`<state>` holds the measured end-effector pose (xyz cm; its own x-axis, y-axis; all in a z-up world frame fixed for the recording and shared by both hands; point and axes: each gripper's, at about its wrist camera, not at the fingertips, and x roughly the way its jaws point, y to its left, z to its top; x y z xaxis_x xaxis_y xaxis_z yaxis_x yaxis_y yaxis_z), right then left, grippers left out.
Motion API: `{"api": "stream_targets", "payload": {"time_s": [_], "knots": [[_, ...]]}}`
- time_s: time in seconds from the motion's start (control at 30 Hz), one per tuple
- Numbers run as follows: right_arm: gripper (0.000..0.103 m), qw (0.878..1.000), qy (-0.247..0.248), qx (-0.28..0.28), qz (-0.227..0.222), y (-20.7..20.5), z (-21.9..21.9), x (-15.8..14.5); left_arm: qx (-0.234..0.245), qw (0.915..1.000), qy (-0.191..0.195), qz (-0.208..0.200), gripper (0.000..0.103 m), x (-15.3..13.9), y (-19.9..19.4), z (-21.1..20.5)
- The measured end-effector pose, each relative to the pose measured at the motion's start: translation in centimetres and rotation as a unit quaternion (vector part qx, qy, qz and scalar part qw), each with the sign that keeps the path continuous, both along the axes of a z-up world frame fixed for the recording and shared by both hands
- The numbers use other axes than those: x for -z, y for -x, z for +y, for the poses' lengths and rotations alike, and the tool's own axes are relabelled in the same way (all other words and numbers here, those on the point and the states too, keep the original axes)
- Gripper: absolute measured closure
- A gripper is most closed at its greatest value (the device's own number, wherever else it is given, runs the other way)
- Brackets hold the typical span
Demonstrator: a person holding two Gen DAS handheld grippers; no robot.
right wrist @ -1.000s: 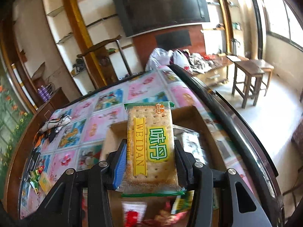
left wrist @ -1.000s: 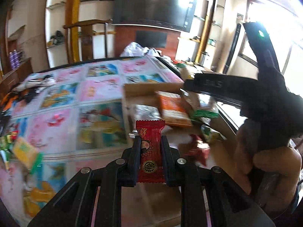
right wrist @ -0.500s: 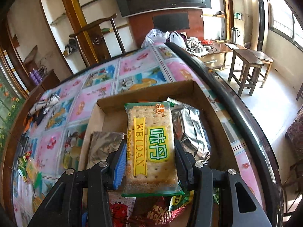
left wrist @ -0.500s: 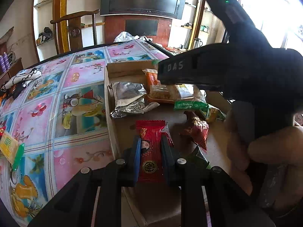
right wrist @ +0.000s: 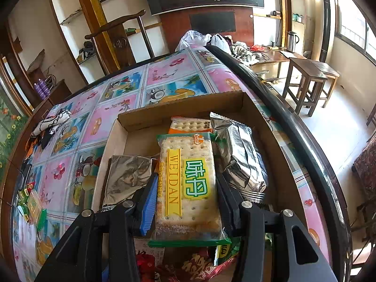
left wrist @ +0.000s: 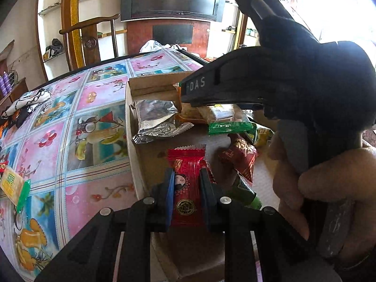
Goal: Organize snacks
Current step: 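Carry the red wrapper with left and WEIDAN pack with right over the box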
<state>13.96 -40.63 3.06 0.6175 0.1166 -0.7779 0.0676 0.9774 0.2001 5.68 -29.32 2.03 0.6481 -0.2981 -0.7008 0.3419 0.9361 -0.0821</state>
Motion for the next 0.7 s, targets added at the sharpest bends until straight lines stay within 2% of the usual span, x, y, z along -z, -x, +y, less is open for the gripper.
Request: {"api": "stream_targets", "payload": {"time_s": [0.53, 0.7], "knots": [[0.052, 1.0, 0.007, 0.0, -0.008, 0.3, 0.33, -0.34, 0.012, 0.9999, -0.001, -0.002, 0.083, -0.21, 0.6, -0.56], [0.052, 1.0, 0.003, 0.002, -0.016, 0.49, 0.1, -0.77, 0.01, 0.9999, 0.001, -0.01, 0.072, -0.45, 0.73, -0.5]]}}
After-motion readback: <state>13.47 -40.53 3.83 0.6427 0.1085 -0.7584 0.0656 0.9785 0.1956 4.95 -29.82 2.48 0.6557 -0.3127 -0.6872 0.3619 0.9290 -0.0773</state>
